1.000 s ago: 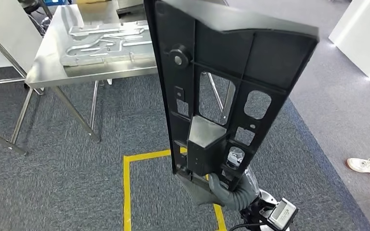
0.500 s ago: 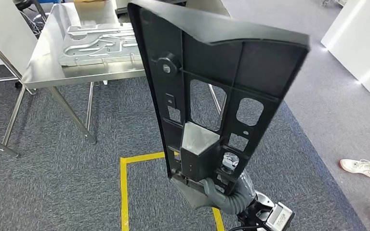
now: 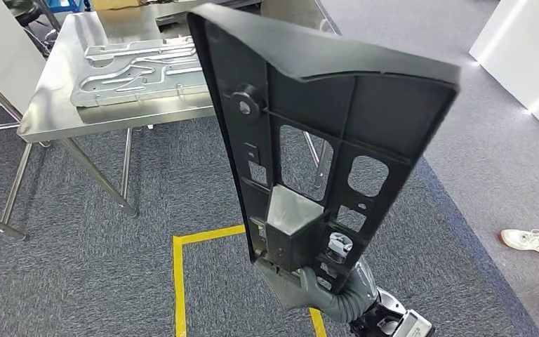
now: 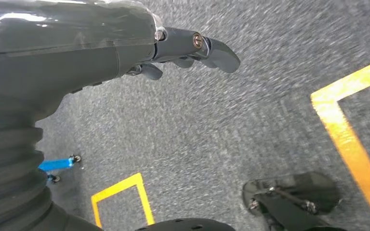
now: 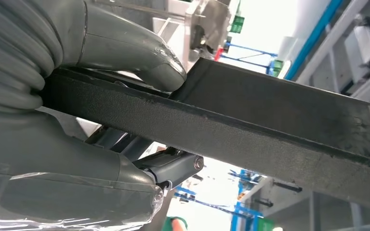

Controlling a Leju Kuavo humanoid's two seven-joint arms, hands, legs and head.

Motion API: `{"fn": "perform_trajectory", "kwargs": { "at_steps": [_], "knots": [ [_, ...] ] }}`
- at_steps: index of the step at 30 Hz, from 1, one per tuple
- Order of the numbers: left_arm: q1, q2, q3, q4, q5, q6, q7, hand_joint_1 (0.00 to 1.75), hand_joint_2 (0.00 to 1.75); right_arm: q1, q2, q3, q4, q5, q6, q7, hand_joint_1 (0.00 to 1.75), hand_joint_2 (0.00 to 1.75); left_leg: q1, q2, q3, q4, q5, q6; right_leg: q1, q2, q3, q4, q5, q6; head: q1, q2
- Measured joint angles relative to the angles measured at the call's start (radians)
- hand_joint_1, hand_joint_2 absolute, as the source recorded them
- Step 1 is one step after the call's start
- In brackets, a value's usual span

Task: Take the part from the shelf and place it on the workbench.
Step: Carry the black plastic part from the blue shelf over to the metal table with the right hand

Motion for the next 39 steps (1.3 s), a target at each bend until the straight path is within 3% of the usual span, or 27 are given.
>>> {"fn": "perform_trajectory", "kwargs": {
  "at_steps": [2, 3, 4, 5, 7, 9, 11, 14, 16, 18, 19, 20, 22, 23, 25, 29, 31, 33, 35, 36, 37, 39],
  "knots": [
    [0.001, 0.000, 0.000, 0.000, 0.000, 0.000, 0.000, 0.00, 1.75, 0.004, 0.001, 0.001, -0.003, 0.001, 0.000, 0.000, 1.75, 1.75, 0.001, 0.000, -0.078, 0.141, -0.054, -0.005, 0.003, 0.000, 0.009, 0.000, -0.009, -0.007, 0.000, 0.000],
    [0.002, 0.000, 0.000, 0.000, 0.000, 0.000, 0.000, 0.00, 1.75, 0.007, 0.001, 0.001, -0.003, 0.001, 0.000, 0.000, 1.75, 1.75, 0.001, 0.000, -0.114, 0.197, -0.067, -0.006, 0.004, 0.002, 0.014, 0.000, -0.014, -0.008, 0.000, 0.000],
    [0.003, 0.000, 0.000, 0.000, 0.000, 0.000, 0.000, 0.00, 1.75, 0.009, 0.001, 0.001, -0.003, 0.001, 0.000, 0.000, 1.75, 1.75, 0.001, 0.000, -0.136, 0.220, -0.060, -0.005, 0.006, 0.003, 0.021, 0.000, -0.020, -0.008, 0.000, 0.000],
    [0.005, 0.001, 0.000, 0.000, 0.000, 0.000, 0.000, 0.00, 1.75, 0.011, 0.001, 0.001, -0.003, 0.002, 0.000, 0.000, 1.75, 1.75, 0.001, -0.001, -0.139, 0.203, -0.032, -0.003, 0.007, 0.005, 0.030, 0.000, -0.026, -0.008, 0.000, 0.000],
    [0.006, 0.001, 0.000, 0.000, -0.001, 0.000, 0.000, 0.00, 1.75, 0.012, 0.002, 0.001, -0.004, 0.002, 0.000, 0.000, 1.75, 1.75, -0.001, -0.001, -0.098, 0.075, 0.060, 0.009, 0.009, 0.009, 0.051, 0.000, -0.041, -0.005, 0.000, 0.000],
    [0.005, 0.003, 0.000, 0.000, -0.003, 0.000, 0.000, 0.00, 1.75, 0.012, 0.004, 0.001, -0.006, 0.002, 0.000, -0.001, 1.75, 1.75, -0.008, -0.003, -0.053, -0.039, 0.109, 0.023, 0.011, 0.011, 0.063, -0.001, -0.054, 0.003, 0.000, 0.000],
    [0.003, 0.003, 0.000, 0.000, -0.004, -0.001, 0.000, 0.00, 1.75, 0.014, 0.005, 0.000, -0.007, 0.003, 0.000, -0.002, 1.75, 1.75, -0.014, -0.005, -0.042, -0.068, 0.106, 0.034, 0.011, 0.012, 0.068, 0.000, -0.056, 0.015, 0.000, 0.000],
    [0.004, 0.003, 0.000, 0.000, -0.004, -0.002, 0.001, 0.00, 1.75, 0.015, 0.006, 0.000, -0.009, 0.004, 0.001, -0.002, 1.75, 1.75, -0.010, -0.007, -0.019, -0.085, 0.101, 0.052, 0.009, 0.010, 0.063, 0.034, -0.063, 0.031, 0.000, 0.000],
    [0.003, 0.003, 0.000, 0.000, -0.003, -0.002, 0.002, 0.00, 1.75, 0.014, 0.006, 0.000, -0.010, 0.004, 0.002, -0.004, 1.75, 1.75, -0.007, -0.006, -0.002, -0.091, 0.095, 0.061, 0.006, 0.007, 0.014, 0.122, -0.104, 0.037, 0.000, 0.000],
    [0.003, 0.003, 0.000, 0.000, 0.000, -0.002, 0.000, 0.00, 1.75, 0.014, 0.006, 0.000, -0.008, 0.004, 0.005, -0.005, 1.75, 1.75, -0.007, -0.007, 0.008, -0.091, 0.084, 0.063, 0.002, 0.006, -0.072, 0.243, -0.146, 0.044, 0.000, 0.000],
    [0.004, 0.003, 0.000, 0.000, 0.001, -0.002, 0.000, 0.00, 1.75, 0.014, 0.006, 0.000, -0.007, 0.004, 0.006, -0.005, 1.75, 1.75, -0.007, -0.007, 0.014, -0.091, 0.077, 0.062, -0.001, 0.005, -0.104, 0.277, -0.147, 0.048, 0.000, 0.000],
    [0.006, 0.003, 0.000, 0.000, 0.002, -0.002, -0.001, 0.00, 1.75, 0.014, 0.006, 0.000, -0.006, 0.004, 0.007, -0.005, 1.75, 1.75, -0.006, -0.008, 0.024, -0.090, 0.070, 0.059, -0.003, 0.004, -0.119, 0.276, -0.126, 0.051, 0.000, 0.000],
    [0.008, 0.003, 0.000, 0.000, 0.003, -0.002, -0.003, 0.00, 1.75, 0.013, 0.006, 0.000, -0.005, 0.004, 0.008, -0.005, 1.75, 1.75, -0.004, -0.009, 0.048, -0.090, 0.051, 0.052, -0.008, 0.000, -0.094, 0.171, -0.034, 0.055, 0.000, 0.000],
    [0.008, 0.002, 0.000, 0.000, 0.003, -0.002, -0.003, 0.00, 1.75, 0.013, 0.006, 0.000, -0.004, 0.004, 0.008, -0.006, 1.75, 1.75, -0.003, -0.009, 0.059, -0.091, 0.042, 0.047, -0.008, -0.002, -0.074, 0.111, 0.004, 0.054, 0.000, 0.000],
    [0.006, 0.002, 0.000, 0.000, 0.002, -0.002, -0.004, 0.00, 1.75, 0.012, 0.006, 0.000, -0.002, 0.004, 0.008, -0.007, 1.75, 1.75, -0.003, -0.008, 0.068, -0.092, 0.027, 0.034, -0.002, -0.006, -0.053, 0.035, 0.030, 0.043, 0.000, 0.000],
    [0.001, 0.002, -0.001, 0.000, -0.005, -0.003, -0.001, 0.00, 1.75, 0.009, 0.007, -0.003, 0.001, 0.001, 0.004, -0.010, 1.75, 1.75, -0.002, -0.006, 0.081, -0.074, 0.015, 0.008, 0.000, 0.000, -0.034, 0.019, 0.011, 0.009, 0.000, 0.000],
    [-0.005, 0.001, -0.002, 0.000, -0.011, -0.003, 0.003, 0.00, 1.75, 0.005, 0.007, -0.006, 0.001, -0.002, 0.002, -0.012, 1.75, 1.75, 0.000, -0.006, 0.038, 0.014, -0.003, 0.003, -0.001, -0.001, -0.014, 0.015, 0.001, -0.001, 0.000, 0.000],
    [-0.010, 0.001, -0.005, 0.000, -0.018, -0.004, 0.008, 0.00, 1.75, 0.003, 0.007, -0.011, 0.001, -0.007, -0.002, -0.012, 1.75, 1.75, 0.001, -0.006, -0.049, 0.149, -0.047, 0.000, 0.002, -0.001, 0.002, 0.014, -0.013, -0.008, 0.000, 0.000],
    [-0.011, 0.001, -0.009, 0.000, -0.024, -0.004, 0.015, 0.00, 1.75, 0.003, 0.007, -0.020, 0.001, -0.013, -0.005, -0.008, 1.75, 1.75, 0.001, -0.006, -0.115, 0.211, -0.077, 0.002, 0.005, 0.003, 0.022, 0.014, -0.030, -0.011, 0.000, 0.000],
    [-0.012, 0.001, -0.012, 0.000, -0.025, -0.003, 0.019, 0.00, 1.75, 0.002, 0.007, -0.025, 0.001, -0.015, -0.005, -0.005, 1.75, 1.75, 0.000, -0.006, -0.125, 0.193, -0.065, 0.007, 0.007, 0.006, 0.035, 0.014, -0.038, -0.011, 0.000, 0.000],
    [-0.013, 0.001, -0.015, 0.000, -0.026, -0.002, 0.023, 0.00, 1.75, 0.001, 0.007, -0.029, 0.001, -0.017, -0.004, -0.002, 1.75, 1.75, -0.003, -0.006, -0.123, 0.146, -0.029, 0.014, 0.010, 0.007, 0.050, 0.013, -0.048, -0.011, 0.000, 0.000],
    [-0.015, 0.002, -0.019, 0.000, -0.024, -0.002, 0.028, 0.00, 1.75, -0.003, 0.007, -0.034, 0.002, -0.020, 0.001, 0.000, 1.75, 1.75, -0.013, -0.008, -0.104, 0.025, 0.076, 0.036, 0.013, 0.009, 0.073, 0.012, -0.067, -0.008, 0.000, 0.000]
  ]
}}
